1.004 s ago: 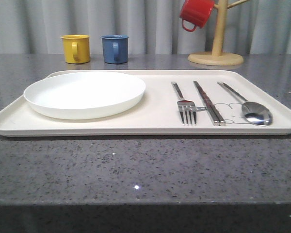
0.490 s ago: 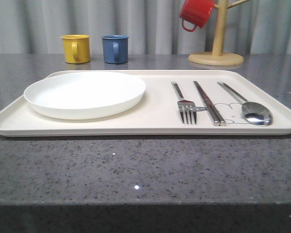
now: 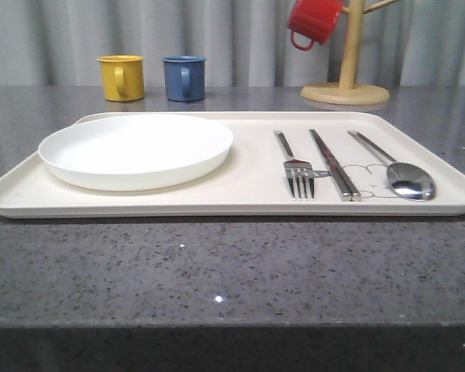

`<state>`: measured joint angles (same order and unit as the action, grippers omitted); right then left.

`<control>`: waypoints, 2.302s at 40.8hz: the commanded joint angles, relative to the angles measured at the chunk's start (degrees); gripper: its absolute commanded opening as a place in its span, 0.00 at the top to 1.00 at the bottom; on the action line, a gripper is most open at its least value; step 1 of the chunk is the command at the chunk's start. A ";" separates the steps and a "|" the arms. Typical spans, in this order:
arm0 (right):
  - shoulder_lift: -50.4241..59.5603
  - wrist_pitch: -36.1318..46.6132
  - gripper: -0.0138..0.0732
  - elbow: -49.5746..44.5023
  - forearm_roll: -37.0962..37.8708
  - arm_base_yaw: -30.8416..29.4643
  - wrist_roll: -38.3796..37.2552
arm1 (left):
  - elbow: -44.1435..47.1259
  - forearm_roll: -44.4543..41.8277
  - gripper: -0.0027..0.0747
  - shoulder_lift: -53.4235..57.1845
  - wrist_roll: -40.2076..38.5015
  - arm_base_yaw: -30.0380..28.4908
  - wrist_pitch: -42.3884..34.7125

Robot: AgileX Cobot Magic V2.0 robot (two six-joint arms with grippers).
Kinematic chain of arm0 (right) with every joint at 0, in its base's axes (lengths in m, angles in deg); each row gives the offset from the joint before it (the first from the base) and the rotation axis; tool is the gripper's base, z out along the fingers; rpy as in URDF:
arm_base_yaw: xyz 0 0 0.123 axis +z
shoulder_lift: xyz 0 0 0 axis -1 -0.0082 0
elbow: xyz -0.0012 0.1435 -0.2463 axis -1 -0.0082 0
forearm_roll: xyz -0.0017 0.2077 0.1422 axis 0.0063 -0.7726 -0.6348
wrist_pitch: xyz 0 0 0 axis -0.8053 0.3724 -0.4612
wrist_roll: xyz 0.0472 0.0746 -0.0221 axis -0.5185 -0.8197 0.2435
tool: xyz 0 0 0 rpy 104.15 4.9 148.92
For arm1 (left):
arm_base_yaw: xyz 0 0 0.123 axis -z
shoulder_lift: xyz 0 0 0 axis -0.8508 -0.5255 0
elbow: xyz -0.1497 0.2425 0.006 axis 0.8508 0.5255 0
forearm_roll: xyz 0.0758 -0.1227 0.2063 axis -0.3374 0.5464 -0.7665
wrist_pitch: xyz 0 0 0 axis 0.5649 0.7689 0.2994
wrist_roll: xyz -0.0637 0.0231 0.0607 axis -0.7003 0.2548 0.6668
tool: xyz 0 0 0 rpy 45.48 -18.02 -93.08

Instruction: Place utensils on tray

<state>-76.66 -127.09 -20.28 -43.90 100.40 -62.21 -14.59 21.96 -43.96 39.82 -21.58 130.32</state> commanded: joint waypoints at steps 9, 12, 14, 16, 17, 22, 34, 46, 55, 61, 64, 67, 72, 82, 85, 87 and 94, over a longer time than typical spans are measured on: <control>-1.22 4.44 0.98 1.01 0.46 -0.19 0.26 | -1.45 -0.18 0.99 -0.14 -0.46 0.30 -4.11; -1.22 4.44 0.98 1.01 0.46 -0.19 0.26 | -1.45 -0.18 0.99 -0.14 -0.46 0.30 -4.11; -1.22 4.44 0.98 1.01 0.46 -0.19 0.26 | -1.45 -0.18 0.99 -0.14 -0.46 0.30 -4.11; -1.22 4.44 0.98 1.01 0.46 -0.19 0.26 | -1.45 -0.18 0.99 -0.14 -0.46 0.30 -4.11; -1.22 4.44 0.98 1.01 0.46 -0.19 0.26 | -1.45 -0.18 0.99 -0.14 -0.46 0.30 -4.11; -1.22 4.37 0.98 0.96 0.46 -0.19 0.26 | 0.90 -0.49 0.99 0.96 -0.46 0.67 -7.52; -1.22 4.31 0.98 0.96 0.44 -0.14 0.26 | 21.58 -3.88 0.99 11.41 -0.46 -11.34 -32.44; -1.22 4.31 0.98 0.96 0.44 -0.14 0.26 | 43.19 -4.02 0.99 27.99 -0.46 -27.52 -51.99; -1.22 4.31 0.98 0.96 0.44 -0.14 0.26 | 50.66 -1.16 0.99 36.89 -0.46 -35.08 -52.78; -1.22 4.31 0.98 0.96 0.44 -0.14 0.26 | 52.97 -0.56 0.99 38.41 -0.46 -35.64 -53.81; -1.22 4.31 0.98 0.96 0.44 -0.14 0.26 | 53.42 0.02 0.99 39.24 -0.46 -35.64 -52.64; -1.22 4.25 0.98 0.96 0.44 -0.14 0.26 | 53.42 0.02 0.99 39.10 -0.46 -35.64 -52.21; -1.17 4.25 0.98 0.96 0.44 -0.14 0.26 | 53.42 0.02 0.99 39.10 0.44 -35.64 -52.21; -1.17 4.25 0.98 0.96 0.44 -0.14 0.26 | 53.42 8.04 0.99 39.10 9.38 -35.64 -52.12; -1.17 4.25 0.98 0.96 0.44 -0.14 0.26 | 53.42 8.04 0.99 39.10 9.38 -35.64 -51.97; -1.17 4.25 0.98 0.96 0.44 -0.14 0.26 | 53.42 8.04 0.99 39.10 9.38 -35.64 -51.30; -1.17 4.25 0.98 0.96 0.44 -0.14 0.26 | 53.42 8.04 0.99 39.10 9.38 -35.64 -49.10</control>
<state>-76.66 -127.09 -20.31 -43.67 100.40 -62.21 39.00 29.32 -6.25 48.93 -57.13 85.00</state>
